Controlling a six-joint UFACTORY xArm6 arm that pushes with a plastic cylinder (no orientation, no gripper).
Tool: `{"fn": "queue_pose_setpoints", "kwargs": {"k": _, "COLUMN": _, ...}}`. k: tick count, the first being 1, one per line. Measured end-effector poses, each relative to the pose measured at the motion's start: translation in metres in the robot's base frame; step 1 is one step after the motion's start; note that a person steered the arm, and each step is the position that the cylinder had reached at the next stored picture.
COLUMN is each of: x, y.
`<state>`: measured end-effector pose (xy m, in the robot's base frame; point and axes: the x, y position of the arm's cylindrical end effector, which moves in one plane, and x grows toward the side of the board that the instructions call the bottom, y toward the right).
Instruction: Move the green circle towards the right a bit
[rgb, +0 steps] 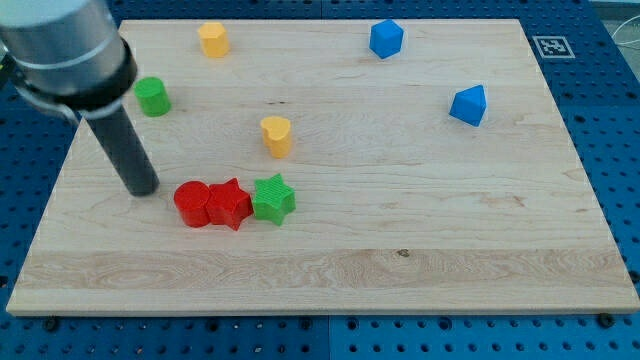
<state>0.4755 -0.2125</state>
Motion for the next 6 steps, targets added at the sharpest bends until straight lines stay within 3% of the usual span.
{"fn": "queue_pose_setpoints", "kwargs": {"k": 2, "x": -0.086, "y": -0.079}}
{"fn": "queue_pose_setpoints", "kwargs": {"k": 3, "x": -0.119, "y": -0.075}}
{"fn": "queue_pose_setpoints", "kwargs": {"k": 5, "x": -0.140, "y": -0.038}}
{"fn": "queue_pose_setpoints", "kwargs": {"k": 6, "x": -0.113, "y": -0.019}}
